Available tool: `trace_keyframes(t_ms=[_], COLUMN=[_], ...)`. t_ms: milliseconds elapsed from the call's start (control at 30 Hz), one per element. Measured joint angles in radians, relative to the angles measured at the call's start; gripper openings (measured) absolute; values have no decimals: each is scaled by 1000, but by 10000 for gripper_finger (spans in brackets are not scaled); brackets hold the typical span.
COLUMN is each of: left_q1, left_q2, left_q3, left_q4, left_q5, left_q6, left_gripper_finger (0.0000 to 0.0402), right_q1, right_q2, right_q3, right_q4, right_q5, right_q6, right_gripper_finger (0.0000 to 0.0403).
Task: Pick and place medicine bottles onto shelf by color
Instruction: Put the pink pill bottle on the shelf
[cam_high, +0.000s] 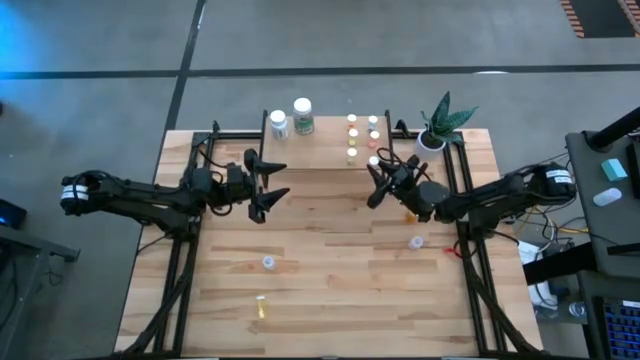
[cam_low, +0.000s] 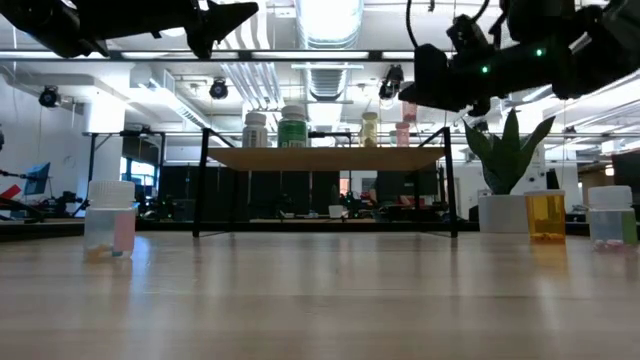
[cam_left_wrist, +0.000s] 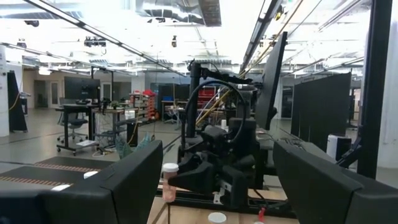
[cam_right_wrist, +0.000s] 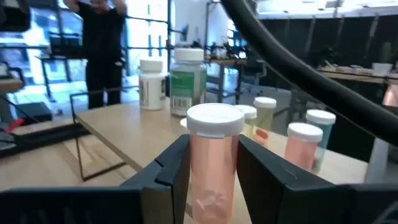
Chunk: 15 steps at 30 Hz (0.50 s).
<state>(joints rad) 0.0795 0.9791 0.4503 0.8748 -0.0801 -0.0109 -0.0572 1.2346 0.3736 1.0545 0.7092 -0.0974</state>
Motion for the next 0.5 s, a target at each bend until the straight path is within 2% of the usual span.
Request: trace_keyframes(t_ms=[67, 167, 367, 500], left_q1=[0, 0, 12, 20], left_q2=[0, 0, 0, 0], left_q3=[0, 0, 0, 0], left_q4=[1, 8, 8, 8], left_q5=[-1, -1, -4, -4], left_q6=[0, 1, 11, 23], left_gripper_finger=[288, 288, 288, 288], right_q1=[-31, -75, -142, -175], right_q2=[0, 0, 9, 38], right_q3=[-17, -42, -57, -51], right_q4=[43, 80, 82, 84], right_q5=[-53, -68, -167, -196], right_q6=[-11, -9, 46, 68], right_gripper_finger=[111, 111, 111, 111])
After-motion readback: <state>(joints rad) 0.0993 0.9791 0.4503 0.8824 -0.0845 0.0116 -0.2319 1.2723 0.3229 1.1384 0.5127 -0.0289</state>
